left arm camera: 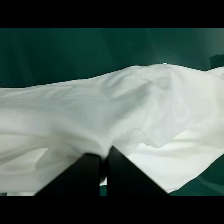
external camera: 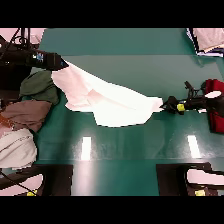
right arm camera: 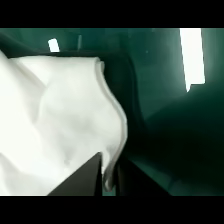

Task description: Fold the shirts.

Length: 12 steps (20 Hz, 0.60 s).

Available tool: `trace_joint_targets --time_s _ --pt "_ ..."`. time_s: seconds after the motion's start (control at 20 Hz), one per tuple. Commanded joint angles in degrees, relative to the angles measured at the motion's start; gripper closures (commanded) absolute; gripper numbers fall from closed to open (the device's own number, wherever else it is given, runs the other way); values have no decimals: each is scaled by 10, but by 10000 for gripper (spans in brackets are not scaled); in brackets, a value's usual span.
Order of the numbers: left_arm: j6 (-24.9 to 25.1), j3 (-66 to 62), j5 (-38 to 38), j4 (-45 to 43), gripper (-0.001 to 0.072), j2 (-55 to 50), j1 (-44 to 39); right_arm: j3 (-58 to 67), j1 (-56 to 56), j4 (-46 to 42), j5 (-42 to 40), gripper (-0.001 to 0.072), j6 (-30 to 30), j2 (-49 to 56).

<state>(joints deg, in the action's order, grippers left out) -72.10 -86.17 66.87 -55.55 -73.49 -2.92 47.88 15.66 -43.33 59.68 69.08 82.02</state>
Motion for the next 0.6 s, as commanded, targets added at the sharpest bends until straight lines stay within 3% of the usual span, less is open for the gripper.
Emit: trace_joint_targets --time_s 0.0,0.25,0.55 --pt "-1 -1 5 0 682 0 0 0 -24 7 -23 696 -18 -1" --pt "-15 -71 -22 -16 683 17 0 61 -6 9 2 697 -21 -115" --pt "-16 -340 -45 -10 683 66 0 365 2 22 -4 698 -16 -276"
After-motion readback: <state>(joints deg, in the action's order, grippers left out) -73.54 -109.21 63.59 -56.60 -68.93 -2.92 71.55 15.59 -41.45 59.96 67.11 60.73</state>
